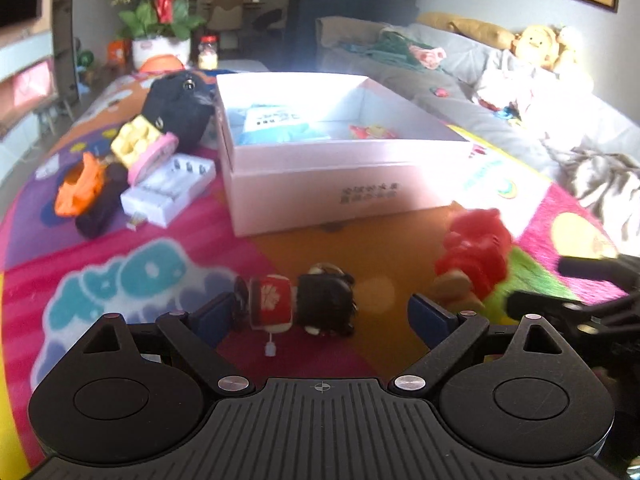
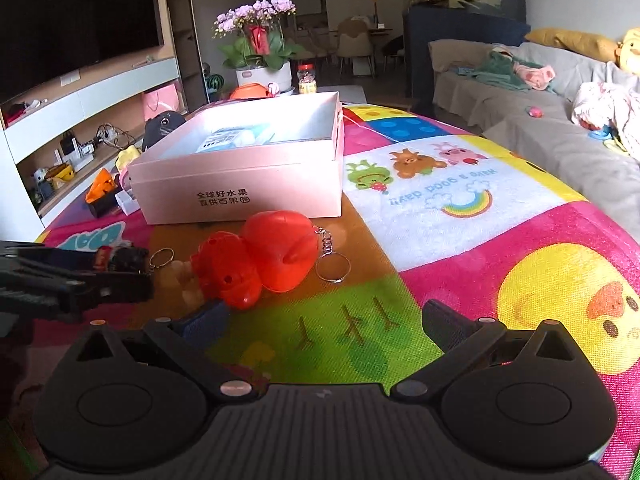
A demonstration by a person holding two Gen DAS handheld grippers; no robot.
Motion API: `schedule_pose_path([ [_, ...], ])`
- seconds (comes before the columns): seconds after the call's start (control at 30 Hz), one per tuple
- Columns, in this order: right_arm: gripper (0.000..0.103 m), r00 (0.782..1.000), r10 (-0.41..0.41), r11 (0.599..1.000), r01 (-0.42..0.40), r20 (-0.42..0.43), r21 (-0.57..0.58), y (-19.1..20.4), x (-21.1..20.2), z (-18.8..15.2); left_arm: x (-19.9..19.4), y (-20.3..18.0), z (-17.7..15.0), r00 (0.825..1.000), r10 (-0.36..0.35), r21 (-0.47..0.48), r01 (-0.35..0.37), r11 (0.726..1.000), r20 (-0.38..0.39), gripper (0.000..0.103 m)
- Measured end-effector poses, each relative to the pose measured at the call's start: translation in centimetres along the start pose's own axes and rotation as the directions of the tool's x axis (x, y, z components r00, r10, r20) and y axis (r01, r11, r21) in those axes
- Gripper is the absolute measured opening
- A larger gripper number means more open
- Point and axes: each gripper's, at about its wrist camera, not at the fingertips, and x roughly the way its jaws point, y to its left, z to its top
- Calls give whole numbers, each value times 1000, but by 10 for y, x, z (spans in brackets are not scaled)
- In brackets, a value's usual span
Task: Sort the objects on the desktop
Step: 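Move the right gripper to the red doll and grasp it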
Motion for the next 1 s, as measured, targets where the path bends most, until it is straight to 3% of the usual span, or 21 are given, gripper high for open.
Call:
schedule_pose_path([
  [0.13, 103, 1000, 19, 1000, -18, -11, 22, -4, 2, 1, 4, -3, 2, 998, 57, 32, -57, 998, 14, 70],
  [0.37, 103, 997, 65, 997, -66, -32, -34, 5, 5, 2, -13, 1, -11, 999, 50, 66, -50, 997, 9, 70],
  [0.47, 103, 997, 78, 988, -78, -3, -137, 17, 0, 4, -27, 3, -23, 999, 32, 90, -32, 995, -1, 70],
  [0.6, 103, 994, 99, 943, -80, 42, -323, 40, -3, 16, -40, 9, -35, 999, 40, 92, -39, 995, 0, 72],
  [0.73, 103, 996, 87, 918, -70, 27, -390, 52, 19, 28, -44, 12, -36, 999, 42, 74, -41, 996, 0, 79],
  [0.83, 103, 995, 83, 929, -95, -49, -357, 49, 45, 35, -48, 11, -38, 1000, 17, 79, -17, 997, 8, 88],
  [0.9, 103, 989, 99, 950, -127, -112, -284, 41, 58, 36, -48, 10, -39, 1000, 14, 88, -15, 996, 9, 88],
  [1.0, 100, 990, 114, 971, -128, -81, -203, 29, 52, 37, -44, 9, -36, 1000, 24, 81, -25, 996, 9, 88],
])
